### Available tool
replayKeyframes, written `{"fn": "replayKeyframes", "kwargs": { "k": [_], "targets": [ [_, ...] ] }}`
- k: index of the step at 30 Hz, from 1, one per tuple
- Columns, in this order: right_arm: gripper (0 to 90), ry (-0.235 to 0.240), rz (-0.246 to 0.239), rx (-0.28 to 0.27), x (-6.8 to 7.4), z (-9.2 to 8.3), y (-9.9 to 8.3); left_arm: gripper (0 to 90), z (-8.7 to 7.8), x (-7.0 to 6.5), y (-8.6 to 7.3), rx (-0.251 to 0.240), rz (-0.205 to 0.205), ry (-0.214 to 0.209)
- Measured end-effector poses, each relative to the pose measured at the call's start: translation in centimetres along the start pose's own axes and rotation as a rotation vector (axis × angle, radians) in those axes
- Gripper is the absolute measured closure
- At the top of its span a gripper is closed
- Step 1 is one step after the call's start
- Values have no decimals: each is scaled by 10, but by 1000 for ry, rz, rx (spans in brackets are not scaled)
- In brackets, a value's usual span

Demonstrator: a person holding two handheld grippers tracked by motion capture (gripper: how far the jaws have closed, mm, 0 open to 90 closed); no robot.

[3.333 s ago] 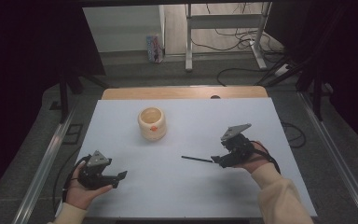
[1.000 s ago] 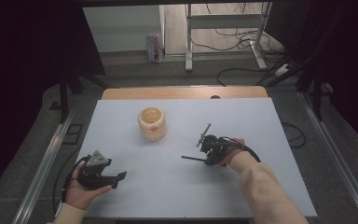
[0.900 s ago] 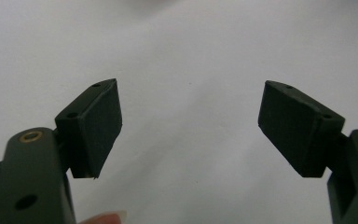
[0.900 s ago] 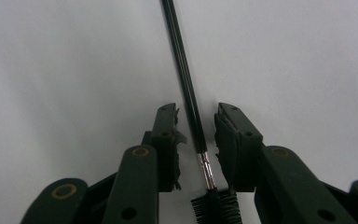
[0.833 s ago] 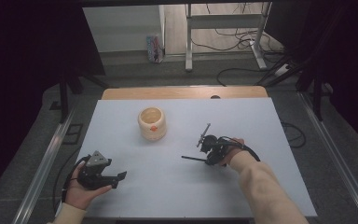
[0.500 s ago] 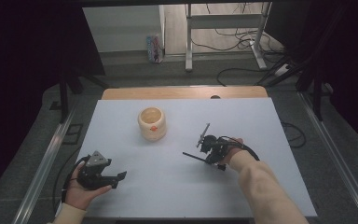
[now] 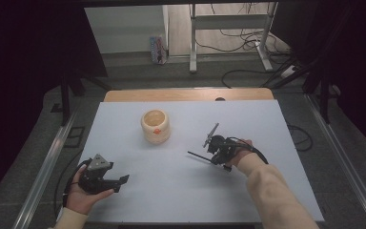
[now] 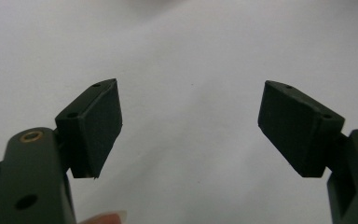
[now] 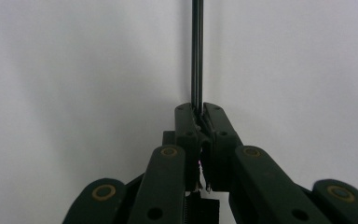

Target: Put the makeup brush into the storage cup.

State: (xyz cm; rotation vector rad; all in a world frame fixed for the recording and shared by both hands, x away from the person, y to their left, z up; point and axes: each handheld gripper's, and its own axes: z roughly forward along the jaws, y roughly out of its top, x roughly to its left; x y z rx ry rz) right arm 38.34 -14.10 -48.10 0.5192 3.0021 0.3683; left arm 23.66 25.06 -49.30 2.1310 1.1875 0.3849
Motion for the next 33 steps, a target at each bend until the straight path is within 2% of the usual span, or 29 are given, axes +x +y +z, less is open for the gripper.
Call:
{"fn": "replayKeyframes", "kwargs": {
  "k": [6,12,19,26,33],
  "targets": [
    [859,14,2,-35,2,-13,-4,222,0,-1,0,-3,3,2],
    [858,26,-16,-62,6,-18,-4,225,-1,-2,2,-11,13,7],
    [858,28,-38,-67,13,-24,0,228,-1,-5,4,-18,29,9],
    [858,31,-80,-70,19,-29,8,233,0,-9,7,-21,48,11],
    [858,31,-88,-67,21,-28,11,234,1,-14,11,-20,74,12]
  ]
}}
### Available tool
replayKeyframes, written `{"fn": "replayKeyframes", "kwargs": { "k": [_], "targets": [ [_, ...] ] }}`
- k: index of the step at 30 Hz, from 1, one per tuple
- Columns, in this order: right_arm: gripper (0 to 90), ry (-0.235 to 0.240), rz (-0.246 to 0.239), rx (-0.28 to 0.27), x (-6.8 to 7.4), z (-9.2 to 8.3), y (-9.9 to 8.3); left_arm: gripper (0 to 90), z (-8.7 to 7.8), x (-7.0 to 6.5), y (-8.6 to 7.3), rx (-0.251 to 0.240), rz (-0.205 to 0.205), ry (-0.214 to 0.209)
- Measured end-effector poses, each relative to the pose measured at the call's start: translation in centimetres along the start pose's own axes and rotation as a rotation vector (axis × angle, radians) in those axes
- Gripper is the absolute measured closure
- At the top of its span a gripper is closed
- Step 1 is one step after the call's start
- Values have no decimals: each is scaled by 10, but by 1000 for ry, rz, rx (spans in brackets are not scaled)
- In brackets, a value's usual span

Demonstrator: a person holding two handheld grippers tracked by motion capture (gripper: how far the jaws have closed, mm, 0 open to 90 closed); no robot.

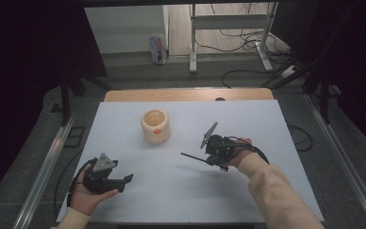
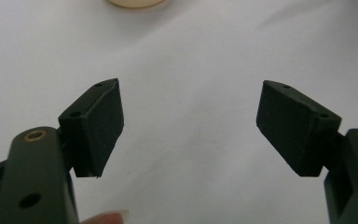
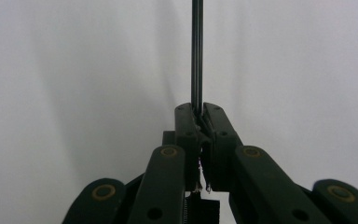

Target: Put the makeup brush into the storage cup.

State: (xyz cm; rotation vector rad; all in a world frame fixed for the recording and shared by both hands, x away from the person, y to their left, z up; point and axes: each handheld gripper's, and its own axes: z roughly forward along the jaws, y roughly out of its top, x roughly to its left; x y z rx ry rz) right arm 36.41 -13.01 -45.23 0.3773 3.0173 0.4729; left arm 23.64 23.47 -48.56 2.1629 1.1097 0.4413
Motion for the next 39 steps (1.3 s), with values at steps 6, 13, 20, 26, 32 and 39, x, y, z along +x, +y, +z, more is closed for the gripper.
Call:
{"fn": "replayKeyframes", "kwargs": {
  "k": [6,13,20,26,32,39],
  "targets": [
    [858,7,-2,-2,1,0,1,235,2,-7,8,-4,37,4],
    [859,7,-6,8,0,1,1,236,6,-13,13,11,77,5],
    [859,4,-7,-5,-1,-3,3,242,7,-16,20,11,96,5],
    [860,16,-29,-18,2,-7,10,265,14,-26,40,11,172,-9],
    [860,30,-50,-17,7,-6,20,310,28,-40,61,26,273,-23],
    [859,47,-63,-18,8,-3,26,336,51,-57,75,58,382,-36]
  ]
}}
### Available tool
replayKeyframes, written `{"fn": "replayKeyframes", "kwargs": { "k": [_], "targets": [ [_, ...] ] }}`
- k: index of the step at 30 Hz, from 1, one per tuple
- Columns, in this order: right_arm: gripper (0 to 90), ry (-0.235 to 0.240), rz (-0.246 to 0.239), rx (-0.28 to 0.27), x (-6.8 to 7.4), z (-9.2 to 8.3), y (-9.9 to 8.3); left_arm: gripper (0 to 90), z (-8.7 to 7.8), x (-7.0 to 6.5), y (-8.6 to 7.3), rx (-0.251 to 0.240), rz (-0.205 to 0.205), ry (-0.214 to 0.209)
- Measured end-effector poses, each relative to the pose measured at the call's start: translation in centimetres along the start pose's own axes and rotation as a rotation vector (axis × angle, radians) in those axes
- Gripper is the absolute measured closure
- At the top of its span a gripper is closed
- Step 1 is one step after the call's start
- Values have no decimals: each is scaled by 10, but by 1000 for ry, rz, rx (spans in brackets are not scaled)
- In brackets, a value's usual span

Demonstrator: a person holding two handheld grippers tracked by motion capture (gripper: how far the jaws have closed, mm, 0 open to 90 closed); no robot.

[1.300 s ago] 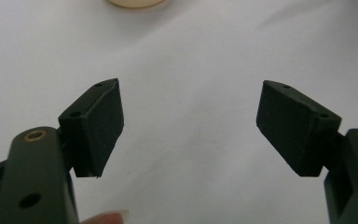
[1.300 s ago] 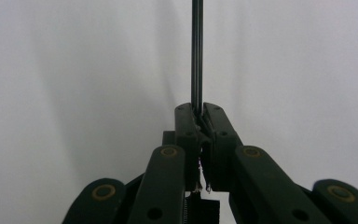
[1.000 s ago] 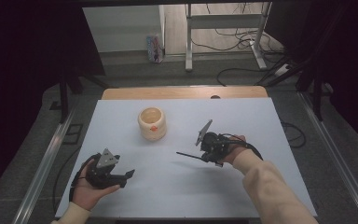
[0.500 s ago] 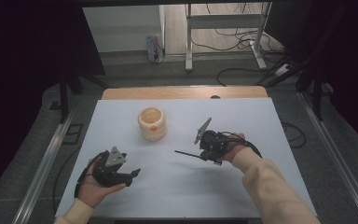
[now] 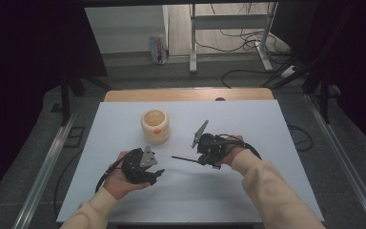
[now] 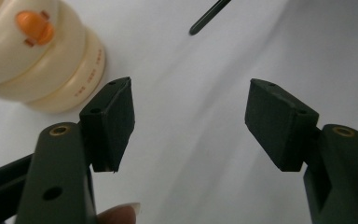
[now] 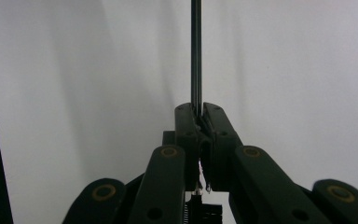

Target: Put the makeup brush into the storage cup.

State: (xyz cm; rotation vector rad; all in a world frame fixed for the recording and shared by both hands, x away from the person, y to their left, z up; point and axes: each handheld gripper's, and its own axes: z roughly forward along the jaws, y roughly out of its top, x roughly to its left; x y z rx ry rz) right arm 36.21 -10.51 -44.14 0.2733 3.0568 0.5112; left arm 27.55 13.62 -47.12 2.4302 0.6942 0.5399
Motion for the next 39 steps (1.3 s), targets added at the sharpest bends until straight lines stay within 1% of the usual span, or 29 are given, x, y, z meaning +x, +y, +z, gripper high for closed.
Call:
{"fn": "replayKeyframes", "kwargs": {
  "k": [3,5,7,9,10,12,14,15,17,18,20,22,23,24,27,28,31,32,33,34,36,37,39],
  "targets": [
    [859,10,3,-3,0,0,1,348,4,-2,3,-5,11,7],
    [859,9,1,-5,0,0,1,350,5,-3,6,3,36,14],
    [859,13,-1,-3,1,0,3,363,8,-4,8,-1,41,21],
    [859,17,-2,-5,1,0,4,367,10,-6,11,-1,64,33],
    [859,30,2,-4,1,0,5,382,11,-7,13,-2,73,35],
    [859,34,-1,-8,1,1,6,386,12,-8,17,8,100,39],
    [859,26,-6,-6,1,1,7,400,15,-11,21,6,118,41],
    [859,26,-6,-6,1,1,7,403,15,-11,21,6,118,41],
    [859,30,-5,-3,2,1,8,407,17,-13,25,9,136,44],
    [859,46,-12,-2,2,2,9,416,18,-14,26,8,140,43],
    [859,50,-13,0,2,3,9,421,21,-16,29,6,157,44],
    [859,44,-14,3,2,3,9,437,23,-18,32,17,183,45],
    [859,47,-14,2,2,3,9,442,26,-20,33,13,188,43],
    [859,48,-13,1,2,3,9,449,27,-20,34,21,200,40],
    [859,52,-15,-1,2,4,10,463,33,-22,37,25,205,37],
    [859,60,-15,-3,2,5,10,472,35,-22,38,24,212,39],
    [859,67,-21,-7,1,5,10,508,42,-25,40,25,230,40],
    [859,67,-21,-7,1,5,10,508,43,-26,40,28,239,35],
    [859,58,-21,-8,1,5,10,520,45,-26,41,27,246,37],
    [859,61,-19,-9,2,5,10,532,45,-27,41,23,249,41],
    [859,63,-18,-10,2,5,10,556,47,-29,42,20,258,37],
    [859,67,-16,-12,2,5,10,583,47,-30,43,20,267,32],
    [859,68,-15,-13,2,5,10,594,48,-32,43,15,275,38]
  ]
}}
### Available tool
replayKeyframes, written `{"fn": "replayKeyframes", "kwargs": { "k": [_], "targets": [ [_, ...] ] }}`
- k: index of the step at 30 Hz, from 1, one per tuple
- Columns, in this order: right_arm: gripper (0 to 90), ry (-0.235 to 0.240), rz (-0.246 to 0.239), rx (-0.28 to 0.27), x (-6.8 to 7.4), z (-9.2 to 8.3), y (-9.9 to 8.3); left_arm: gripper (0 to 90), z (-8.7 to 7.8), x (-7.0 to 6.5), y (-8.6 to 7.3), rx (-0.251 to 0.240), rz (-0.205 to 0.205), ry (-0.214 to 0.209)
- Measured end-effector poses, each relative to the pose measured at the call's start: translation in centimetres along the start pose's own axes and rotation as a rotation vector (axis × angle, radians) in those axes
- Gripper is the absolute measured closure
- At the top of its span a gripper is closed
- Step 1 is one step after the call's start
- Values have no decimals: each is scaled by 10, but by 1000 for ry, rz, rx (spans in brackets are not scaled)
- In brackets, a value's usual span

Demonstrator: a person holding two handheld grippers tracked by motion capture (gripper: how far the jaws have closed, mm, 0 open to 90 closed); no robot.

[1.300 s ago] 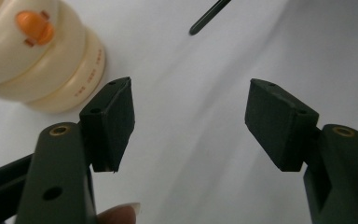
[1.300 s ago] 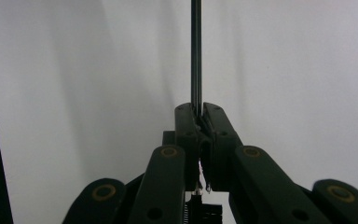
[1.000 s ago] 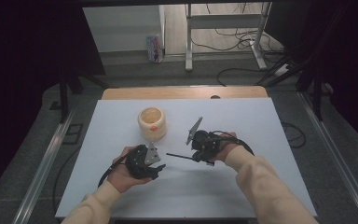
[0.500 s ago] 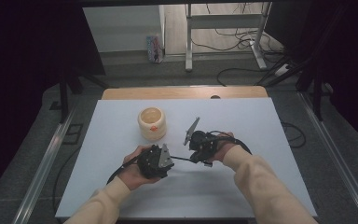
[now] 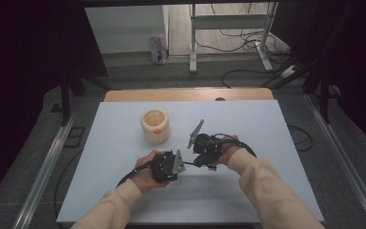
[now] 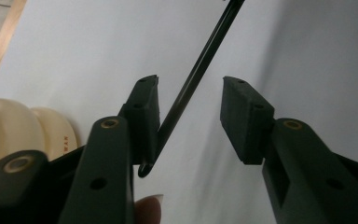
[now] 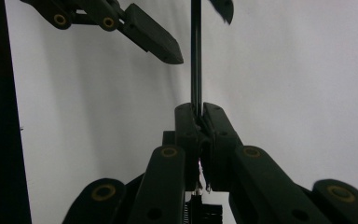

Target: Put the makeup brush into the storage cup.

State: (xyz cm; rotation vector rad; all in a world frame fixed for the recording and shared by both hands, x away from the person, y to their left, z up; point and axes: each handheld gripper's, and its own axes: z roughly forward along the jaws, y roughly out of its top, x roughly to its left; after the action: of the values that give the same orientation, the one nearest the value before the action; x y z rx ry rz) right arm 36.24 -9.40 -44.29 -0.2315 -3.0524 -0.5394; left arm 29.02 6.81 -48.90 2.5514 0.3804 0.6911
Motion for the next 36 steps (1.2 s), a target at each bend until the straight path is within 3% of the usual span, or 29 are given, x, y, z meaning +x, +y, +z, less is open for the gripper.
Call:
{"fn": "replayKeyframes", "kwargs": {
  "k": [9,13,18,20,21,23,24,25,26,28,31,32,34,36],
  "targets": [
    [858,32,-12,3,1,4,2,767,3,-4,2,22,23,-24],
    [854,40,-13,3,1,5,3,800,3,-5,1,35,38,-50],
    [775,11,-5,-13,1,3,3,850,3,-7,2,42,48,-77],
    [623,-22,20,-40,0,1,3,851,3,-7,2,46,37,-84],
    [587,-49,45,-61,-1,-1,2,851,2,-6,2,47,41,-83],
    [564,-60,63,-75,-2,-2,2,852,2,-6,2,47,40,-82],
    [493,-103,98,-125,-4,-7,1,852,1,-5,2,48,34,-84],
    [493,-103,98,-125,-4,-7,1,852,1,-4,2,47,38,-82],
    [460,-143,123,-164,-6,-14,-1,852,1,-4,1,47,34,-84],
    [442,-161,142,-184,-6,-18,-2,852,-1,-3,1,52,34,-80],
    [421,-208,185,-256,-6,-30,-9,852,-3,-2,-1,41,19,-77],
    [413,-220,214,-305,-5,-36,-14,852,-4,-2,-1,39,14,-73],
    [411,-226,237,-330,-3,-39,-18,852,-6,-1,-3,32,-1,-70],
    [397,-243,279,-400,3,-46,-32,852,-8,0,-6,20,-26,-71]
  ]
}}
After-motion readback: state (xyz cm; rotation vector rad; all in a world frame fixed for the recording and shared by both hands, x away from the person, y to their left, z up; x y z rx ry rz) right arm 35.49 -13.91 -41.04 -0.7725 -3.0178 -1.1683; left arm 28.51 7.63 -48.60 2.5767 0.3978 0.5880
